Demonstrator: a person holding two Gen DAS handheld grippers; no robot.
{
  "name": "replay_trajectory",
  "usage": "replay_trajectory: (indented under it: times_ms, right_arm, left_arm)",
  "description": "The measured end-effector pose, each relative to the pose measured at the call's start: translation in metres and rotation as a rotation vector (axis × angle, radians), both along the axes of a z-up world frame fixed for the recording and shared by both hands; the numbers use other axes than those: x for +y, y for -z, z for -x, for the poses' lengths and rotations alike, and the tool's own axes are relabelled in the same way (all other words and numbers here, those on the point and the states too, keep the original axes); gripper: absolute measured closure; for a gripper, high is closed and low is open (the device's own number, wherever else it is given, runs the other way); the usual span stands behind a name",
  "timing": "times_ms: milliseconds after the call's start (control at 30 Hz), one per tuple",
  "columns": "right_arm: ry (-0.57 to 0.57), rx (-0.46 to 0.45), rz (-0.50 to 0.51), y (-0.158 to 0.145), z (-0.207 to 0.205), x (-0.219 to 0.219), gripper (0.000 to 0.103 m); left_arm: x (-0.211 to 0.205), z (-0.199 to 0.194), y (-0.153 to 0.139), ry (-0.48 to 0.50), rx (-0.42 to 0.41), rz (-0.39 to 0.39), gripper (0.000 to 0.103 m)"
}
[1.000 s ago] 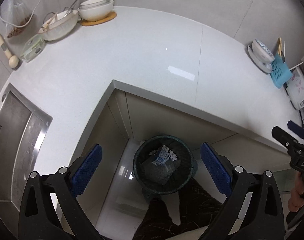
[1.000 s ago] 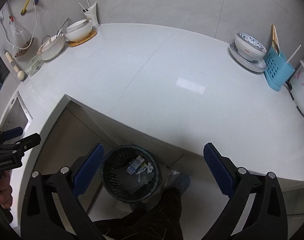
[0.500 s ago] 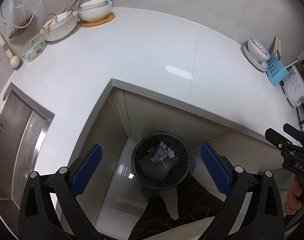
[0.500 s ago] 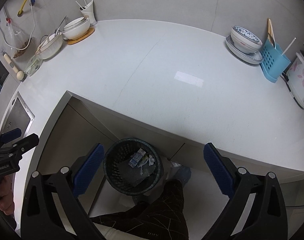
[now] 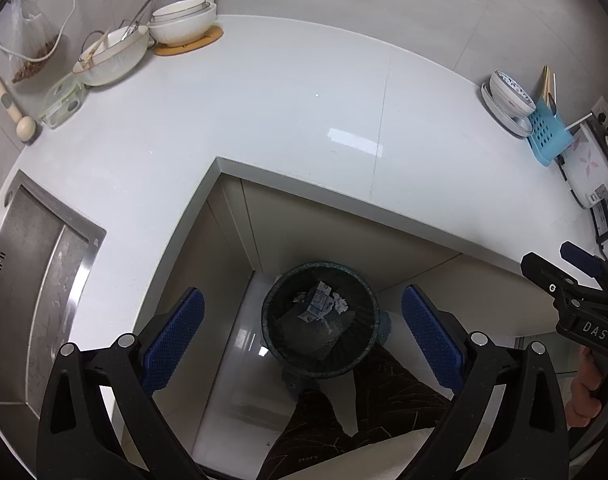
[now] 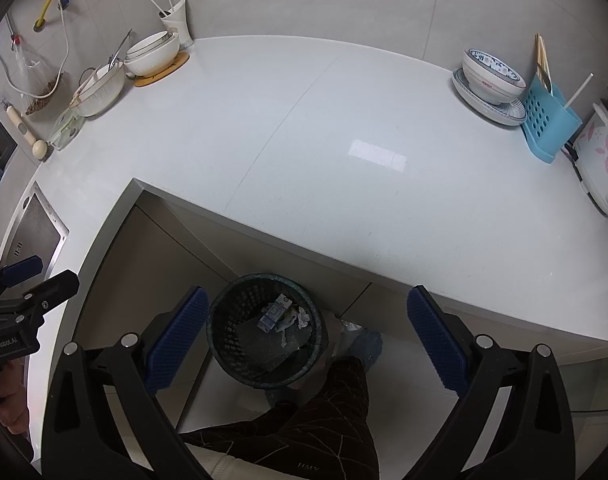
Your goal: Collect trash
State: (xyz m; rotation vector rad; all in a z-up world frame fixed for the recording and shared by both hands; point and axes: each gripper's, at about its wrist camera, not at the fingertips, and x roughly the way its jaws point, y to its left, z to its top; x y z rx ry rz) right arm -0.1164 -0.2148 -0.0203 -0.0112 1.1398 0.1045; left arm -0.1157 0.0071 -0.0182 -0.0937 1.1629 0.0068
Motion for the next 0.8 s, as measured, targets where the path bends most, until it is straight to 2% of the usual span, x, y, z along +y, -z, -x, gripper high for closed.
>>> replay_trajectory:
  times_ms: [500, 800]
  right_arm:
    - [0.008, 0.008, 0.016, 0.0022, -0.0017, 0.004, 0.008]
    - [0.002, 0.018, -0.012, 0.0014, 0.0017, 0.0064, 0.008]
  left_arm:
    - [0.0014, 0.0003, 0.0006, 0.007, 0.0, -0.017, 0.006]
    - [0.0039, 0.002, -0.0015, 0.005, 0.0, -0.028, 0.006]
